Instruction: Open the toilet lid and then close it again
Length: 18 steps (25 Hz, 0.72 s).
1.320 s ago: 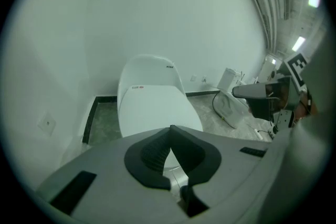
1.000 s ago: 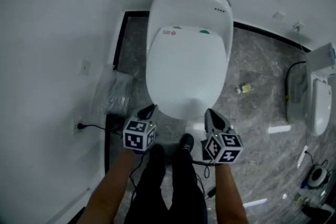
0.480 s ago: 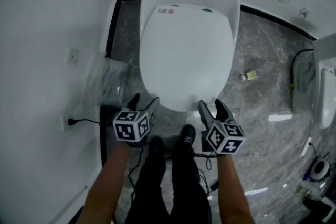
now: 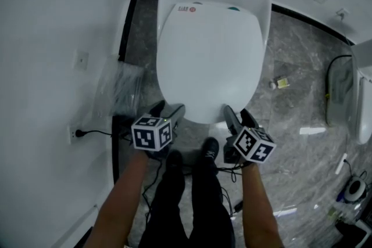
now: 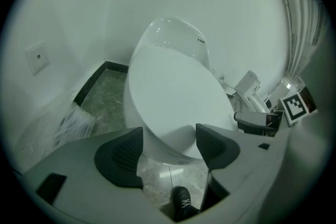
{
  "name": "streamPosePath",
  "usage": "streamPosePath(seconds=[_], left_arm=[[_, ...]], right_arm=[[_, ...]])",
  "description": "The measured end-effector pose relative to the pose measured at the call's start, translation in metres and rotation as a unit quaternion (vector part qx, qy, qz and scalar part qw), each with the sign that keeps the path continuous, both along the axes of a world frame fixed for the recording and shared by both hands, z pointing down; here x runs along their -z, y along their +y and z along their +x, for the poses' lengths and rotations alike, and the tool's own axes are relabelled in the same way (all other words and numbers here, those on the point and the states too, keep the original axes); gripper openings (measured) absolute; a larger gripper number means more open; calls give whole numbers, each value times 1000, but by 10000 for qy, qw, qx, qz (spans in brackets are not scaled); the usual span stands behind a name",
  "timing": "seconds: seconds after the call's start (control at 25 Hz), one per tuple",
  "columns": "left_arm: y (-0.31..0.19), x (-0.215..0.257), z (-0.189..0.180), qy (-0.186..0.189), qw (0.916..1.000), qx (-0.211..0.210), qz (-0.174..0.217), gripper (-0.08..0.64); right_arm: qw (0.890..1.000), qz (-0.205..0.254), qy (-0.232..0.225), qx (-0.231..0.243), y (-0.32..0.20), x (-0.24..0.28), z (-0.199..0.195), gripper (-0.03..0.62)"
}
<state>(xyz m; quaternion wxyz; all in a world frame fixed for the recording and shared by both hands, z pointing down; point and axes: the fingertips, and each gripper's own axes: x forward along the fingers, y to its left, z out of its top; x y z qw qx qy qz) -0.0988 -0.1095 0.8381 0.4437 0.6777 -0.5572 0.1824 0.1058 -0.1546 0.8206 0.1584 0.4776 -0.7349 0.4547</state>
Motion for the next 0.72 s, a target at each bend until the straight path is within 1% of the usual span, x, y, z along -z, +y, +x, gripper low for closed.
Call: streamPosePath(seconds=[0.12, 0.32, 0.44, 0.52, 0.56, 0.72], left_arm=[[-1, 4, 4, -53, 10000, -61, 50, 322], [0, 8, 6, -210, 9998, -71, 21, 322], [1, 12, 6, -222, 9997, -36, -1, 322], [1, 16, 5, -216, 9997, -59, 16, 322], [1, 18, 5, -225, 9997, -87, 32, 322], [3, 27, 3, -309, 9992, -256, 62, 308]], right_arm=[[10000, 31, -37, -17, 1, 2, -3, 308], [9998, -60, -121, -135, 0, 8, 0, 307], [9989, -156, -322, -312, 0, 12, 3, 303], [9975, -251, -393, -537, -2, 16, 9, 223], [9968, -275, -431, -620, -3, 18, 12, 194], [9935, -341, -740, -791, -4, 27, 13, 189]])
